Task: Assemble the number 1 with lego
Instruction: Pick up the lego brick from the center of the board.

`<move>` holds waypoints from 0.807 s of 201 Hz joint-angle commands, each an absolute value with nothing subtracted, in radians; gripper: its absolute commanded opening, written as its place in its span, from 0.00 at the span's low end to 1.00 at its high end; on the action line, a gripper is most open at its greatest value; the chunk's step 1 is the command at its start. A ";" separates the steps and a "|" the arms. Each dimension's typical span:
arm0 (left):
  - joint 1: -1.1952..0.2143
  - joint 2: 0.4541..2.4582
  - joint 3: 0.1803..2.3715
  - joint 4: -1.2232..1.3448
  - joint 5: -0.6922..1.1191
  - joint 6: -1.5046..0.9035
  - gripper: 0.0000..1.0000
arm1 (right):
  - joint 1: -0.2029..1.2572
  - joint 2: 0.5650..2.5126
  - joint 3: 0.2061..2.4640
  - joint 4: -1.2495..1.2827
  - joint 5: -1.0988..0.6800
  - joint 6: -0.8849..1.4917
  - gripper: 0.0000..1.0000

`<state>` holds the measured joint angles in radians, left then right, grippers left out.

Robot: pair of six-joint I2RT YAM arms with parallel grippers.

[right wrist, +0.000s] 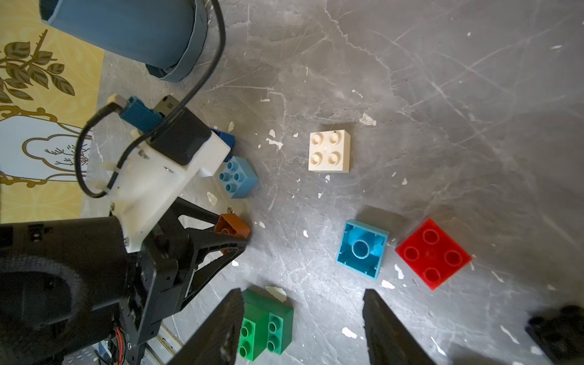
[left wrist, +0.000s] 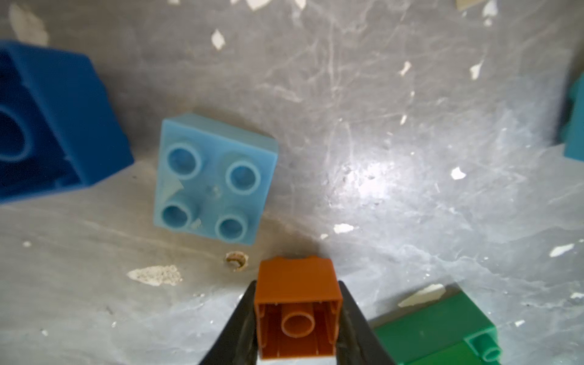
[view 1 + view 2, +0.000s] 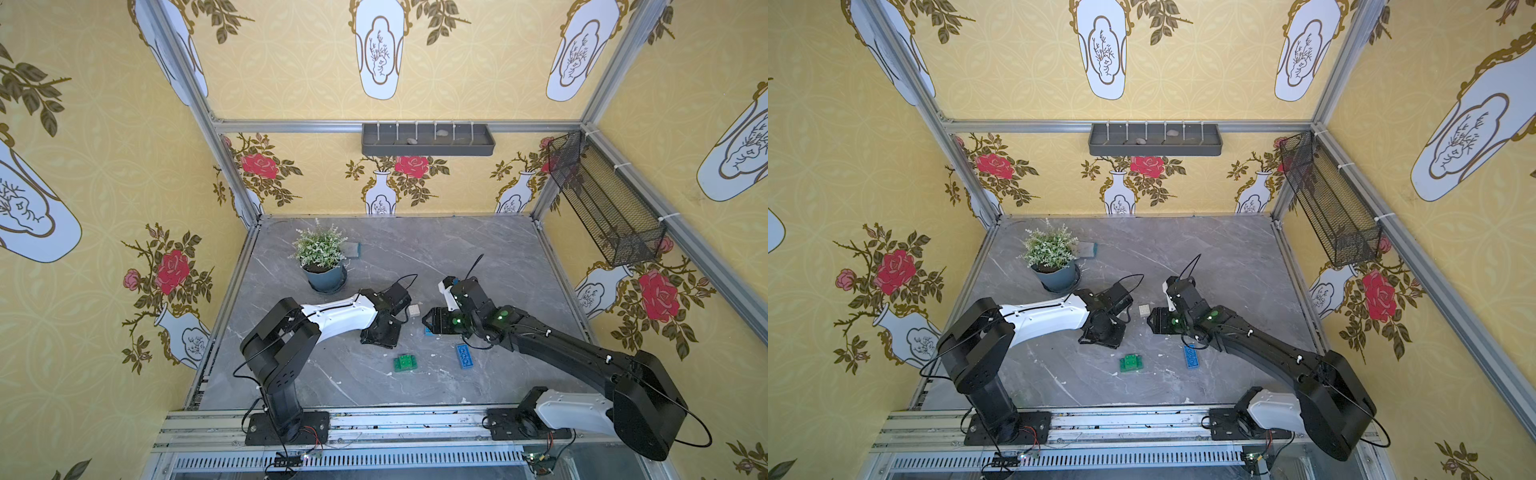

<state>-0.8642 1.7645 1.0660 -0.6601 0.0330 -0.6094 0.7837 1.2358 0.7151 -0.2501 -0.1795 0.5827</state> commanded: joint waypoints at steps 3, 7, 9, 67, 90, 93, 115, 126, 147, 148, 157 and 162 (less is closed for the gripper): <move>-0.864 1.747 1.053 -0.657 0.011 -0.608 0.33 | 0.783 1.226 0.715 -0.216 -0.184 0.592 0.62; -0.864 1.741 1.050 -0.656 0.010 -0.608 0.33 | 0.783 1.225 0.715 -0.216 -0.183 0.591 0.62; -0.864 1.739 1.050 -0.656 0.008 -0.608 0.33 | 0.783 1.224 0.715 -0.217 -0.183 0.591 0.62; -0.859 1.671 1.027 -0.657 -0.006 -0.622 0.30 | 0.784 1.216 0.724 -0.211 -0.183 0.562 0.62; -0.830 1.540 1.008 -0.612 0.058 -0.651 0.29 | 0.796 1.168 0.718 -0.171 -0.184 0.482 0.64; -0.820 1.519 1.002 -0.600 0.077 -0.657 0.29 | 0.799 1.160 0.713 -0.160 -0.184 0.469 0.64; -0.751 1.394 0.950 -0.492 0.249 -0.724 0.28 | 0.858 1.073 0.655 -0.037 -0.168 0.290 0.65; -0.730 1.344 0.926 -0.438 0.328 -0.761 0.28 | 0.915 1.027 0.601 0.064 -0.150 0.166 0.65; -0.709 1.280 0.890 -0.335 0.469 -0.831 0.29 | 0.976 1.002 0.561 0.187 -0.179 0.013 0.66; -0.709 1.276 0.889 -0.329 0.475 -0.835 0.29 | 0.977 1.004 0.560 0.189 -0.183 0.010 0.66; -0.707 1.253 0.868 -0.268 0.531 -0.869 0.28 | 0.977 1.013 0.567 0.202 -0.213 -0.019 0.66; -0.706 1.237 0.857 -0.240 0.553 -0.890 0.28 | 0.979 1.017 0.571 0.208 -0.223 -0.031 0.66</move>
<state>-0.7166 1.2854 0.8986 -0.4328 0.3355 -0.7723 0.9680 1.0107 0.5663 0.0330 -0.1829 0.1665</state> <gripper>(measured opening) 0.343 0.658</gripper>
